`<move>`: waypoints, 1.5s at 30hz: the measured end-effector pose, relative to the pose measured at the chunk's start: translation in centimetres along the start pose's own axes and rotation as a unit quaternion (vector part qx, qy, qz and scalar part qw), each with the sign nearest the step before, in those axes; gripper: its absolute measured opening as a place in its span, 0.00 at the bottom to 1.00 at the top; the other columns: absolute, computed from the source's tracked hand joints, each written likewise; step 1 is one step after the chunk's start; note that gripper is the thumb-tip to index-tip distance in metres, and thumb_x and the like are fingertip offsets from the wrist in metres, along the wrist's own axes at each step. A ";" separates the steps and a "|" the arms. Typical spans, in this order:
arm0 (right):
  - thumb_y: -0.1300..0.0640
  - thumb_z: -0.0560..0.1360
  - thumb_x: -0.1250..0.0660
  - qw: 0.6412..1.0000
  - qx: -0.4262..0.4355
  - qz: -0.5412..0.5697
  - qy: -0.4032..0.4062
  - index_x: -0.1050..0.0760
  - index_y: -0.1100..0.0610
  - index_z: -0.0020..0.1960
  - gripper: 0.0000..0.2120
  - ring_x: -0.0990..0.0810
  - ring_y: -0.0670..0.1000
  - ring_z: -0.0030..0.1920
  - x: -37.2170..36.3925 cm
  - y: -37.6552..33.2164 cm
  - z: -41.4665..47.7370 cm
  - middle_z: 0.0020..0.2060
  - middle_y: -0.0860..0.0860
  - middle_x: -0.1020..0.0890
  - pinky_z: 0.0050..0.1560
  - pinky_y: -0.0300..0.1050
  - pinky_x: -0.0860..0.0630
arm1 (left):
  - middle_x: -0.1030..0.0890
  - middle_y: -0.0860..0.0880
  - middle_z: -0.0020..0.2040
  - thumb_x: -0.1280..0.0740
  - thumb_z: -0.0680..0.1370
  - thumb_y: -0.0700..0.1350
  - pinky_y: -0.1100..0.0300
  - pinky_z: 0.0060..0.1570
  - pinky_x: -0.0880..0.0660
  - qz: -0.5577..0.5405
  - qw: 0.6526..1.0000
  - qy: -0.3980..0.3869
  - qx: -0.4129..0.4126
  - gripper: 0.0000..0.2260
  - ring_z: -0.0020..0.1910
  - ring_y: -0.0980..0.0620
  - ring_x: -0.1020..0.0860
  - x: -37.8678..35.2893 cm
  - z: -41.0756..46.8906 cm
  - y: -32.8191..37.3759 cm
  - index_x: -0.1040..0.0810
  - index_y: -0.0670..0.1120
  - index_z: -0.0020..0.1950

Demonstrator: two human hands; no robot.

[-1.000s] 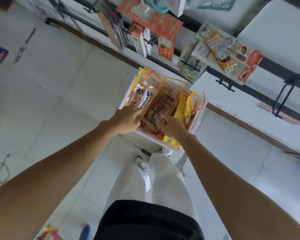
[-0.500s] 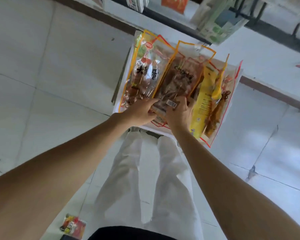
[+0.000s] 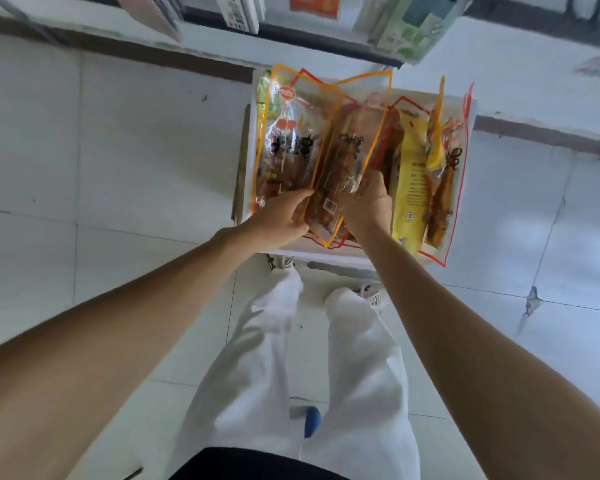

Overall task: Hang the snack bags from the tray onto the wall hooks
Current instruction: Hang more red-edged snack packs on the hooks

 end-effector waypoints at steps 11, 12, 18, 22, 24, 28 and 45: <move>0.66 0.76 0.38 0.990 -0.004 0.095 -0.106 0.21 0.64 0.50 0.08 0.24 0.53 0.38 6.9 -1.5 -7.3 0.37 0.55 0.22 0.38 0.53 0.23 | 0.39 0.48 0.79 0.41 0.84 0.50 0.58 0.67 0.31 -0.020 0.998 0.053 -0.002 0.25 0.74 0.48 0.34 3.3 -6.9 7.6 0.44 0.49 0.80; 0.68 0.76 0.39 0.985 -0.001 0.124 -0.119 0.21 0.64 0.51 0.09 0.23 0.53 0.39 8.1 -1.7 -8.0 0.39 0.56 0.21 0.41 0.53 0.20 | 0.39 0.47 0.78 0.41 0.84 0.49 0.55 0.69 0.35 -0.015 0.998 0.062 -0.005 0.25 0.75 0.48 0.35 3.4 -7.7 8.6 0.44 0.48 0.80; 0.73 0.76 0.40 0.961 0.067 0.229 -0.137 0.24 0.60 0.52 0.11 0.25 0.49 0.31 17.0 -2.6 -13.8 0.32 0.52 0.23 0.33 0.43 0.23 | 0.35 0.49 0.75 0.39 0.83 0.51 0.55 0.68 0.34 -0.046 0.993 0.095 -0.043 0.27 0.72 0.50 0.33 3.1 -13.0 15.5 0.45 0.50 0.80; 0.69 0.78 0.39 0.951 0.118 0.259 -0.119 0.23 0.58 0.51 0.10 0.23 0.48 0.32 23.1 -1.5 -18.3 0.33 0.49 0.20 0.36 0.45 0.21 | 0.28 0.46 0.71 0.38 0.83 0.49 0.59 0.57 0.32 -0.071 0.987 0.108 -0.093 0.22 0.62 0.51 0.27 1.5 -17.3 22.2 0.36 0.45 0.76; 0.69 0.78 0.39 0.944 0.144 0.278 -0.104 0.22 0.57 0.50 0.10 0.23 0.48 0.34 26.2 -0.9 -20.6 0.34 0.49 0.19 0.40 0.47 0.21 | 0.27 0.47 0.69 0.35 0.81 0.51 0.57 0.62 0.31 -0.087 0.982 0.119 -0.122 0.20 0.65 0.50 0.27 0.7 -19.5 25.5 0.29 0.46 0.72; 0.68 0.79 0.39 0.917 0.216 0.333 -0.023 0.21 0.56 0.49 0.11 0.20 0.50 0.37 33.1 0.2 -25.4 0.36 0.49 0.17 0.40 0.47 0.20 | 0.22 0.53 0.53 0.32 0.80 0.43 0.70 0.44 0.23 -0.153 0.964 0.132 -0.175 0.14 0.44 0.63 0.19 -1.1 -23.0 32.4 0.26 0.46 0.65; 0.46 0.72 0.26 0.869 0.342 0.230 0.274 0.38 0.47 0.76 0.36 0.27 0.51 0.64 51.9 4.0 -34.3 0.61 0.49 0.31 0.65 0.50 0.28 | 0.17 0.45 0.42 0.31 0.77 0.40 0.49 0.50 0.18 -0.139 0.915 0.080 -0.370 0.01 0.45 0.46 0.18 -12.5 -30.6 55.1 0.20 0.45 0.46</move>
Point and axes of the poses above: each hand's wrist, its own z-axis towards the middle knuckle, its own x-axis out of the back of the hand, y = z × x, the point moved 6 cm from there along z, towards the middle knuckle
